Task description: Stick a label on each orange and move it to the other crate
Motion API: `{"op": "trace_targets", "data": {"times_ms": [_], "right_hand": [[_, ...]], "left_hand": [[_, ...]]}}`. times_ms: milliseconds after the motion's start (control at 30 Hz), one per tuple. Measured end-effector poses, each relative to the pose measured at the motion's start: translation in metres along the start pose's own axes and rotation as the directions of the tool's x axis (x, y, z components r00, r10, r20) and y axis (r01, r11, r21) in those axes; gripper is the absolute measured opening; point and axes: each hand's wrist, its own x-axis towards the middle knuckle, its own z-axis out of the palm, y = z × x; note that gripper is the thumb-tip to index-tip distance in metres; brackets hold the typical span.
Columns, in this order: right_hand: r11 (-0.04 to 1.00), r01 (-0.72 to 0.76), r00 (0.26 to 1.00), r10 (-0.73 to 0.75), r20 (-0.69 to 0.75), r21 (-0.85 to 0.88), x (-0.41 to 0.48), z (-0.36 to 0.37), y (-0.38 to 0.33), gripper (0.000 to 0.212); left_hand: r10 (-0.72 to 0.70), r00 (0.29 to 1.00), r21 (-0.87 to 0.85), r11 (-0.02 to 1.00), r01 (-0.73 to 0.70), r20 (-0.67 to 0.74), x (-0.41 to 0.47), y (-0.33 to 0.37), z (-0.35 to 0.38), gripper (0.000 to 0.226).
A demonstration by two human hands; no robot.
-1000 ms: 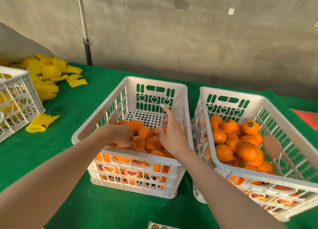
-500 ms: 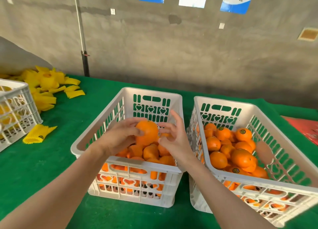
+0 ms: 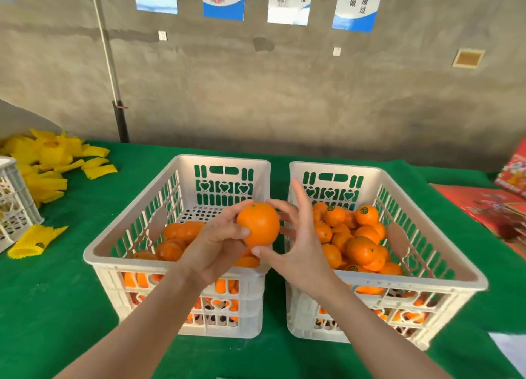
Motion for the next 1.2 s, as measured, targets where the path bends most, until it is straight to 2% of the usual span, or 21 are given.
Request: {"op": "trace_targets", "data": {"times_ms": [67,133,167,233,267,333,400,467,500,567,633,700,767,867,967,1067,1200], "right_hand": [[1.000,-0.011,1.000,0.011,-0.014,-0.005,-0.003,-0.007,0.000,0.112],[0.996,0.026,1.000,-0.028,-0.013,-0.082,-0.004,-0.014,0.001,0.109],[0.987,0.069,0.998,-0.069,0.007,-0.145,-0.005,-0.018,0.002,0.107],[0.952,0.153,0.988,-0.140,0.068,-0.264,-0.010,-0.028,0.003,0.102],[0.933,0.190,0.981,-0.167,0.099,-0.305,-0.012,-0.033,0.003,0.099],[0.903,0.256,0.963,-0.207,0.173,-0.346,-0.015,-0.043,0.004,0.095],[0.929,0.232,0.960,-0.170,0.224,-0.290,-0.018,-0.053,0.002,0.098],[0.990,0.106,0.978,-0.086,0.190,-0.095,-0.023,-0.065,-0.003,0.099],[0.999,0.032,0.989,-0.034,0.142,0.021,-0.026,-0.070,-0.006,0.091],[0.969,-0.082,0.997,0.081,0.012,0.232,-0.032,-0.077,-0.009,0.057],[0.902,-0.194,0.966,0.245,-0.087,0.387,-0.038,-0.080,-0.010,0.022],[0.825,-0.301,0.918,0.387,-0.089,0.479,-0.044,-0.079,-0.008,0.009],[0.789,-0.360,0.897,0.440,-0.049,0.499,-0.050,-0.078,-0.007,0.011],[0.786,-0.384,0.898,0.440,-0.001,0.484,-0.057,-0.076,-0.007,0.011],[0.847,-0.372,0.915,0.404,-0.007,0.381,-0.060,-0.074,-0.010,0.008],[0.897,-0.330,0.934,0.355,-0.036,0.294,-0.062,-0.074,-0.013,0.017],[0.931,-0.303,0.947,0.318,-0.045,0.203,-0.062,-0.073,-0.014,0.020]], "left_hand": [[0.015,1.000,-0.018,1.000,-0.015,0.021,0.001,-0.008,0.012,0.097],[-0.027,0.999,0.023,0.999,0.027,0.021,0.000,-0.011,0.024,0.095],[-0.085,0.996,0.087,0.992,0.086,-0.008,0.003,-0.014,0.026,0.091],[-0.181,0.971,0.154,0.967,0.205,-0.157,0.010,-0.014,0.035,0.078],[-0.219,0.968,0.205,0.949,0.240,-0.119,0.009,-0.014,0.038,0.077],[-0.380,0.923,0.170,0.907,0.384,-0.061,0.005,-0.014,0.050,0.086],[-0.402,0.905,0.136,0.898,0.419,-0.138,0.010,-0.017,0.058,0.088],[-0.374,0.910,0.035,0.922,0.386,-0.177,0.009,-0.024,0.061,0.080],[-0.363,0.918,-0.024,0.931,0.364,-0.161,0.006,-0.027,0.063,0.074],[-0.305,0.947,-0.119,0.949,0.293,-0.100,0.000,-0.033,0.065,0.066],[-0.222,0.973,-0.204,0.957,0.204,-0.069,-0.003,-0.039,0.067,0.071],[-0.167,0.983,-0.264,0.954,0.141,-0.079,-0.005,-0.043,0.072,0.071],[-0.142,0.984,-0.269,0.957,0.110,-0.103,-0.007,-0.046,0.078,0.056],[-0.134,0.977,-0.243,0.966,0.092,-0.163,-0.007,-0.051,0.085,0.033],[-0.115,0.979,-0.251,0.965,0.070,-0.169,-0.008,-0.055,0.090,0.030],[-0.095,0.977,-0.230,0.972,0.049,-0.194,-0.007,-0.057,0.094,0.028],[-0.107,0.971,-0.230,0.972,0.057,-0.214,-0.007,-0.058,0.100,0.038]]}}
